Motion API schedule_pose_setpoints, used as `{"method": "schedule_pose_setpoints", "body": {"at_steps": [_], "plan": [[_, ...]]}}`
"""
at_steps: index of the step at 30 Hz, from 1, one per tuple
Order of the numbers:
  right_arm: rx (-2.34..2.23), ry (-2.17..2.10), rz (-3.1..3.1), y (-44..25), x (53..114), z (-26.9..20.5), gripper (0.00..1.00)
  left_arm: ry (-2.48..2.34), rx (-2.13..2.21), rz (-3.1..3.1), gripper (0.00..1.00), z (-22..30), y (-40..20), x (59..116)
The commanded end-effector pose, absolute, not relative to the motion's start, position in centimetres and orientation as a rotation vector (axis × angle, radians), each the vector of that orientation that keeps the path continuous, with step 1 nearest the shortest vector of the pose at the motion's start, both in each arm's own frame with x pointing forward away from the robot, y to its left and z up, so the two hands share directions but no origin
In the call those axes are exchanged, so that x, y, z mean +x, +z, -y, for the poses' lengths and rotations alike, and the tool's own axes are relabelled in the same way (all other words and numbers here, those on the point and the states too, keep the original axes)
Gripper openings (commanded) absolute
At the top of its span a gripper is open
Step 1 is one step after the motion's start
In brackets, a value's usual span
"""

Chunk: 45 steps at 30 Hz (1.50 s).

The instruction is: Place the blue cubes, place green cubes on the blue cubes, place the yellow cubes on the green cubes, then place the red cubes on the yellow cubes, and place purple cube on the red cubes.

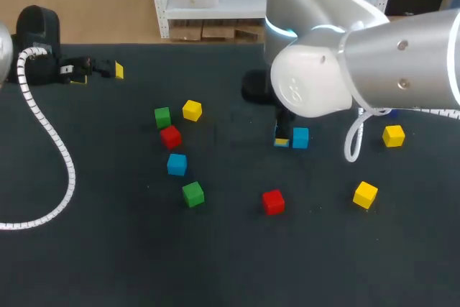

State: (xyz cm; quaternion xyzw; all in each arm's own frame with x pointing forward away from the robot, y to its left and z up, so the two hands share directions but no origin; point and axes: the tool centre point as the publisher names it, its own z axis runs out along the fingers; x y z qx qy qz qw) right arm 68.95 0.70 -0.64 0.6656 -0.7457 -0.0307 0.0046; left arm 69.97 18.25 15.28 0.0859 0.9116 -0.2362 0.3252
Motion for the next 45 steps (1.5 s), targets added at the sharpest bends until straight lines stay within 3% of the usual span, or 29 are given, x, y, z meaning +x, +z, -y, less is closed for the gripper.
{"method": "schedule_pose_setpoints", "body": {"at_steps": [1, 8, 11, 14, 16, 17, 19, 45], "plan": [[2.080, -0.106, 2.335, -0.8, 69.2, -0.7, 0.00, -0.631, 0.230, -2.380, 1.00, -18.4, 15.1, 70.0], [2.079, -0.111, 2.333, -0.9, 69.3, -0.8, 0.04, -0.631, 0.230, -2.380, 1.00, -18.4, 15.1, 70.0], [2.080, -0.116, 2.328, -1.0, 69.4, -0.8, 0.11, -0.631, 0.230, -2.380, 1.00, -18.4, 15.1, 70.0], [2.085, -0.116, 2.320, -1.0, 69.4, -0.8, 0.44, -0.631, 0.230, -2.380, 1.00, -18.4, 15.1, 70.0], [2.089, -0.117, 2.315, -1.0, 69.3, -0.8, 0.55, -0.631, 0.230, -2.380, 1.00, -18.4, 15.1, 70.0], [2.092, -0.117, 2.311, -1.0, 69.3, -0.8, 0.73, -0.631, 0.230, -2.380, 1.00, -18.4, 15.1, 70.0], [2.095, -0.115, 2.309, -1.0, 69.3, -0.8, 1.00, -0.631, 0.230, -2.380, 1.00, -18.4, 15.1, 70.0], [2.154, -0.107, 2.452, 4.5, 67.2, 0.8, 1.00, -0.631, 0.230, -2.380, 1.00, -18.4, 15.1, 70.0]]}}
